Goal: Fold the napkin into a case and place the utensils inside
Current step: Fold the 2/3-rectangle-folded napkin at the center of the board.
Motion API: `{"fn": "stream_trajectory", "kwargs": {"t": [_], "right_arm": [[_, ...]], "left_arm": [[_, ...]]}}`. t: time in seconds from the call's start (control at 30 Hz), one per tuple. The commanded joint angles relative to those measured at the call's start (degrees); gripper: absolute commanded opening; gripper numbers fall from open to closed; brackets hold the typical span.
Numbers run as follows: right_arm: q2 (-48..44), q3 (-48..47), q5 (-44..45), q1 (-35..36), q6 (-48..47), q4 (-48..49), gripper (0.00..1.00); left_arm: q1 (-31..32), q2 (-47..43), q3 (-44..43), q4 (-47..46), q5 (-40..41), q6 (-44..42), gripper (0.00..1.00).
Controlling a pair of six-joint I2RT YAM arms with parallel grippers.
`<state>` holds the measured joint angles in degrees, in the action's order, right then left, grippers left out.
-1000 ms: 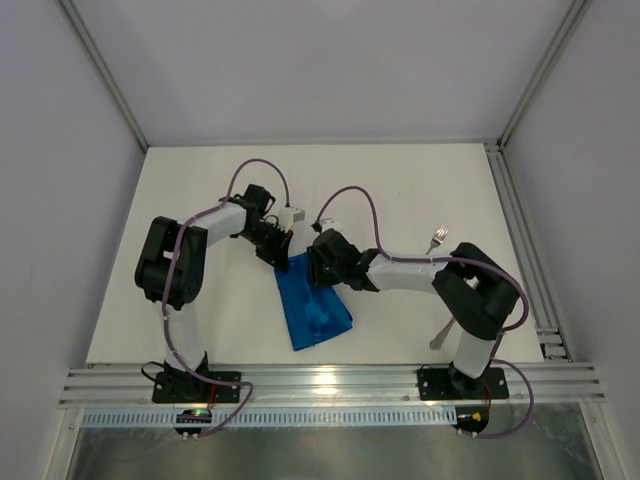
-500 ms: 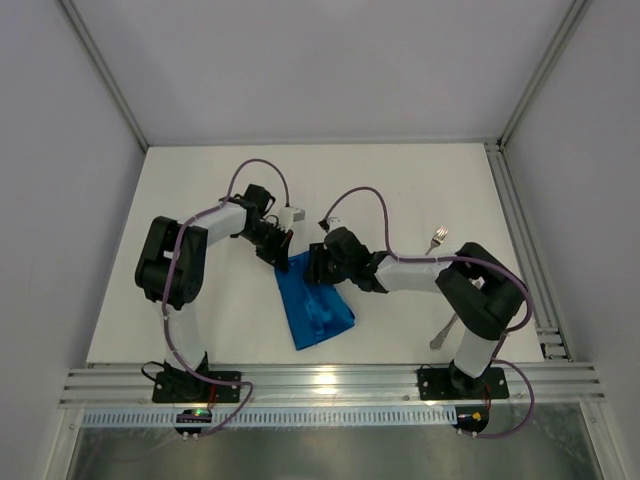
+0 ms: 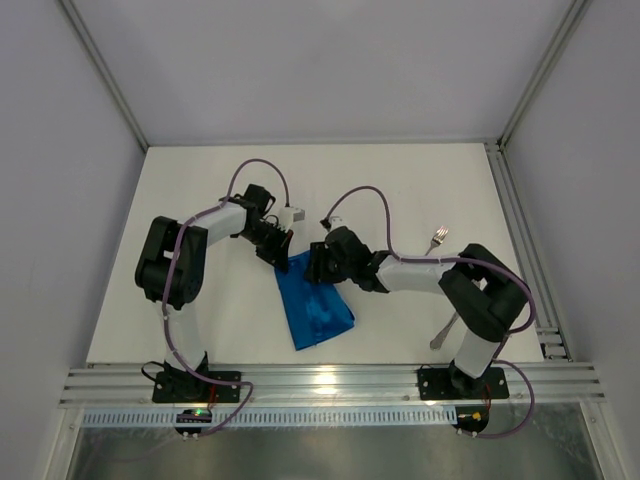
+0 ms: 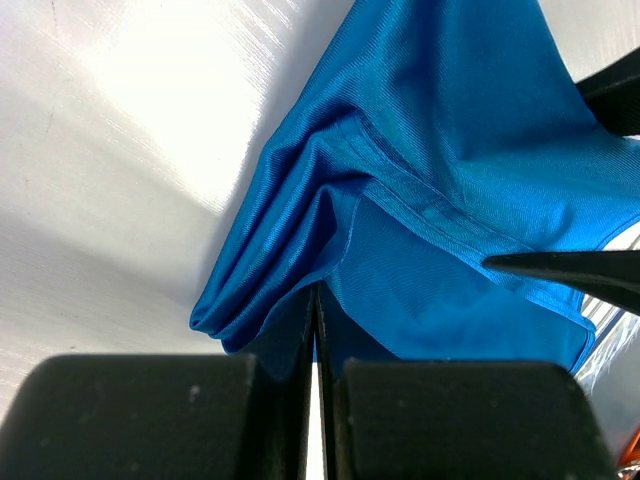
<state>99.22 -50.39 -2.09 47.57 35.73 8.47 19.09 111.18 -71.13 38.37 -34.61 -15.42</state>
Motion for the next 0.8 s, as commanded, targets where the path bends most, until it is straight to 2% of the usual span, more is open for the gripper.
{"fn": "stream_trajectory", "kwargs": {"t": [0.0, 0.03, 0.17, 0.27, 0.53, 0.63, 0.67, 0.77], "right_arm": [[2.11, -4.88, 6.9, 2.42, -0.91, -5.1, 0.53], [2.64, -6.89, 11.71, 3.22, -1.36, -6.78, 0.52], [3.61, -9.99, 21.82, 7.09, -2.59, -13.73, 0.5], [4.57, -12.62, 26.68, 9.11, -3.21, -17.51, 0.49], [10.81, -18.86, 29.59, 10.7, -3.56, -23.23, 0.39], [11.52, -19.04, 32.05, 10.61, -3.91, -24.38, 0.28], [11.87, -19.04, 32.84, 10.7, -4.52, -24.73, 0.21], [12.14, -18.96, 35.04, 10.61, -6.18, -25.08, 0.12]], "left_arm": [[0.16, 2.47, 0.47, -0.23, 2.53, -0.93, 0.0], [0.16, 2.47, 0.47, -0.23, 2.44, -0.93, 0.0], [0.16, 2.64, 0.29, 0.04, 2.0, -0.93, 0.0], [0.16, 3.08, -0.15, 0.56, 1.92, -1.1, 0.0], [-0.19, 3.61, -2.34, 2.06, -0.54, -0.31, 0.0], [-0.55, 3.96, -2.96, 2.06, -1.16, 0.21, 0.0], [-0.63, 4.14, -3.05, 2.23, -1.51, 0.21, 0.0], [-1.25, 4.58, -3.31, 2.32, -2.13, 0.57, 0.01]]}}
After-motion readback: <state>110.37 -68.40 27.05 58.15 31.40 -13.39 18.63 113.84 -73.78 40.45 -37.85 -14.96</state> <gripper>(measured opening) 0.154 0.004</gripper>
